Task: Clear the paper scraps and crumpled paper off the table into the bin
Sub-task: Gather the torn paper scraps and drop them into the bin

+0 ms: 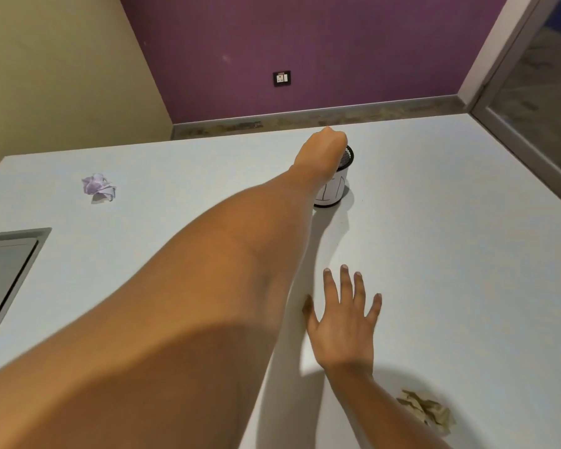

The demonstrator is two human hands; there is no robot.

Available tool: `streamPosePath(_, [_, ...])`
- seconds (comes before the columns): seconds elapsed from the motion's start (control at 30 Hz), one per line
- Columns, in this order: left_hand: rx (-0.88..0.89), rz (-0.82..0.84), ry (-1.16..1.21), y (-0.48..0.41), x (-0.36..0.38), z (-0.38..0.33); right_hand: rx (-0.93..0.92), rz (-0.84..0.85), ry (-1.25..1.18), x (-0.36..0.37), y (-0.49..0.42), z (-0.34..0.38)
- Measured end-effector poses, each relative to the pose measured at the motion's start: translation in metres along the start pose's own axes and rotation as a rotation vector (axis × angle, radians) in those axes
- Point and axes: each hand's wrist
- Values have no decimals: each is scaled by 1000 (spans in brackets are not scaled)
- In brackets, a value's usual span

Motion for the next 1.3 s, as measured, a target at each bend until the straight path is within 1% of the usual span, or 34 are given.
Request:
streamPosePath(0.27, [-72, -20, 47, 16, -7, 0, 2, -2, 11, -2, 1, 1])
streamPosePath(0.33, [-159, -77, 117, 27, -9, -1, 5, -7, 4, -3, 2, 1])
streamPosePath(0.47, [-436, -229, 293, 69, -16, -3, -1, -27, 24, -4, 3, 2])
streamPosePath(0.57, [-541, -247, 394, 116, -19, 1, -4, -29, 28, -7, 3, 3])
streamPosePath(0.77, [-658, -135, 305, 242, -12, 19, 0, -14, 7, -8, 4, 3])
streamPosePath(0.93, [-689, -26, 120, 345, -13, 24, -11, -25, -7, -12, 5, 5])
streamPosePath(1.07, [-803, -22, -33, 394, -26, 41, -17, -28, -15, -13, 6, 6])
streamPosePath(1.17, [-886, 21, -132, 421, -38, 59, -22, -34, -26, -14, 7, 6])
streamPosePath(1.3, [-937, 98, -155, 451, -47, 68, -24, -44, -38, -14, 6, 6])
Point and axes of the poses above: each hand's wrist, its own y-axis away from the middle knuckle, its own x-axis out of the palm, z = x × y, and after that the axes turned 12 degrees about -z, right-handed
